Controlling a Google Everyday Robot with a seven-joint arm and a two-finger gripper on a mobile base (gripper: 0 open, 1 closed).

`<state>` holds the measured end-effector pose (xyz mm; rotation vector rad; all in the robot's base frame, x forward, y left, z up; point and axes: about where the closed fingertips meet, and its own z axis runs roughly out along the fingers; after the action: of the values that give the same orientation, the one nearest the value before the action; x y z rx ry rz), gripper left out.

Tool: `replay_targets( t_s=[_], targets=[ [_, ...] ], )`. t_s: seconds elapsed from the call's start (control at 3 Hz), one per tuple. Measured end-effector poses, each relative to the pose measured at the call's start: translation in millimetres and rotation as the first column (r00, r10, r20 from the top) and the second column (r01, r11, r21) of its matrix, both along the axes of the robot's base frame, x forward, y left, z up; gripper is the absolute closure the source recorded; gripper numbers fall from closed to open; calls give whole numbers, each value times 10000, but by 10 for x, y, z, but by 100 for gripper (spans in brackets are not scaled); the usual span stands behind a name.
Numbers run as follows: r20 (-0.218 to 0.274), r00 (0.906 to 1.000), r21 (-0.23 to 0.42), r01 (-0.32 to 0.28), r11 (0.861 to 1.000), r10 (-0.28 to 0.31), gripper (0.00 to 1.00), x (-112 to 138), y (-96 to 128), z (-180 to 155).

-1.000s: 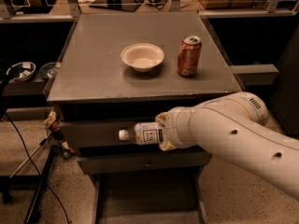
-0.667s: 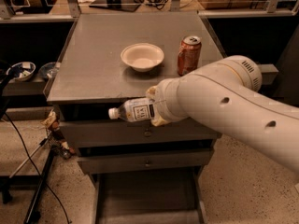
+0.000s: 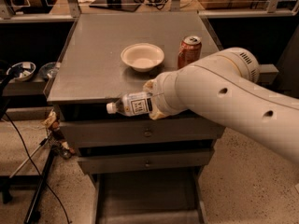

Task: Pick blue plastic bottle from bottom drawer and place on counter

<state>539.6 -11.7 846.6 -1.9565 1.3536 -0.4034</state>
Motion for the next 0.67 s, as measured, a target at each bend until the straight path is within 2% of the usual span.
replay_targets(
  t_s=[0.33,0.67],
  targets=[
    [574,9965,156,-620,9980,610,100,344,231,486],
    [873,9913,108,-1000,9949,987,100,566,350,724]
  ],
)
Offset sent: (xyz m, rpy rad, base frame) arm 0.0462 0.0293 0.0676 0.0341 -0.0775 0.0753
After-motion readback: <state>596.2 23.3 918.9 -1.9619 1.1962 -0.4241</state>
